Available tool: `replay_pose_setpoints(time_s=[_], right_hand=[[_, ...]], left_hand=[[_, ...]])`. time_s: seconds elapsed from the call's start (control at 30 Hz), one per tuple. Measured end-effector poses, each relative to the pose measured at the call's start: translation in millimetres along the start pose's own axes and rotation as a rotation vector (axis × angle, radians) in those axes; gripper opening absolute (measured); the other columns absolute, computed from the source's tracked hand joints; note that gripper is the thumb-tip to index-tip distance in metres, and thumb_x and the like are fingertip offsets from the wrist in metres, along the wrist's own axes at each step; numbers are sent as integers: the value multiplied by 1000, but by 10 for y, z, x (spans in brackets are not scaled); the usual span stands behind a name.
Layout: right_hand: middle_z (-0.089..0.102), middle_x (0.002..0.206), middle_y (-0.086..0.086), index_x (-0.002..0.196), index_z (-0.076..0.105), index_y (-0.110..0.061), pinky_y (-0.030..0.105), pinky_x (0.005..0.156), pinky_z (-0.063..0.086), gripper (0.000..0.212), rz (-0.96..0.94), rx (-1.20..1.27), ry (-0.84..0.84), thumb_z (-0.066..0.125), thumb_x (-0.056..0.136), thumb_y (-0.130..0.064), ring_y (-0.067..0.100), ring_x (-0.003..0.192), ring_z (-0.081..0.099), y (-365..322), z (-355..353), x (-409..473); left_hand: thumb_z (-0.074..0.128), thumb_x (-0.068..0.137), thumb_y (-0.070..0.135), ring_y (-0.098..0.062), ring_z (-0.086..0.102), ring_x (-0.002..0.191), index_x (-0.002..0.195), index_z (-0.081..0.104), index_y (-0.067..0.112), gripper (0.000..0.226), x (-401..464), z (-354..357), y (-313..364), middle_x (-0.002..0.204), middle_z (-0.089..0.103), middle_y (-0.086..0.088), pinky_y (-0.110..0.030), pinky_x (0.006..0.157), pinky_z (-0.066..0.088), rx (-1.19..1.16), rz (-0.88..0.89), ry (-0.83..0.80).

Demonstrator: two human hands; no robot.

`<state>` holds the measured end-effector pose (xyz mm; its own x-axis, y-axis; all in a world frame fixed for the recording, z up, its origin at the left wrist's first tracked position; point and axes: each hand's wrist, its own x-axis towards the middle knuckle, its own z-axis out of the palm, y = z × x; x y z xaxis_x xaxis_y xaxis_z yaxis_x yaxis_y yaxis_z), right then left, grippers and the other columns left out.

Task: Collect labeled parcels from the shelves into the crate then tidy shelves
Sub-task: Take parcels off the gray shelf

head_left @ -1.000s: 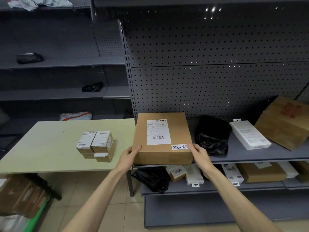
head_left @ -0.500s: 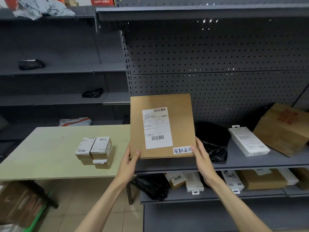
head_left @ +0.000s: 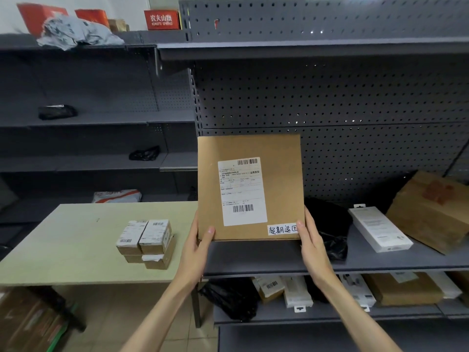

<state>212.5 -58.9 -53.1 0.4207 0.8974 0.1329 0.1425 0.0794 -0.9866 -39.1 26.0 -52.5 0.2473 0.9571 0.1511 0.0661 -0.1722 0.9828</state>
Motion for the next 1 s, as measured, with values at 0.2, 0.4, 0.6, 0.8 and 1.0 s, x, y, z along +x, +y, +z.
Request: replay_pose_setpoints(time_s=[0.2,0.4,0.6,0.8,1.0], right_hand=[[40,143,-36,152,27,-41,18,110,25,50,-14,3,17,36,103,-43,-16,133,33,-12,34,-26],[40,144,-35,152,28,-40,20,111,25,50,-20,9,33,37,103,-43,-16,133,34,-47,45,-19],[46,139,-35,149,33,-41,21,110,31,46,-39,2,82,39,104,-37,-17,129,38,-136,-49,12],[50,132,-34,148,37,-36,-2,90,36,47,-73,-20,232,46,102,-36,-21,119,45,-320,-475,-30],[54,142,-14,150,38,-28,19,106,39,57,-91,-24,413,53,96,-39,-1,130,48,-486,-1234,-353]], left_hand=[[50,104,28,18,46,125,154,33,30,54,-4,-26,-15,142,51,26,1,95,37,-11,15,3],[54,101,31,19,49,121,154,36,28,56,21,-46,12,140,52,25,1,92,39,-15,26,24],[61,99,29,22,52,112,149,43,28,53,165,26,135,133,57,23,2,84,41,-15,47,43],[65,95,27,13,55,119,151,42,29,60,476,388,332,135,58,22,-6,95,45,-72,81,-119],[70,88,30,16,55,116,146,47,25,63,620,1139,542,129,59,25,-1,91,42,-115,143,-338]])
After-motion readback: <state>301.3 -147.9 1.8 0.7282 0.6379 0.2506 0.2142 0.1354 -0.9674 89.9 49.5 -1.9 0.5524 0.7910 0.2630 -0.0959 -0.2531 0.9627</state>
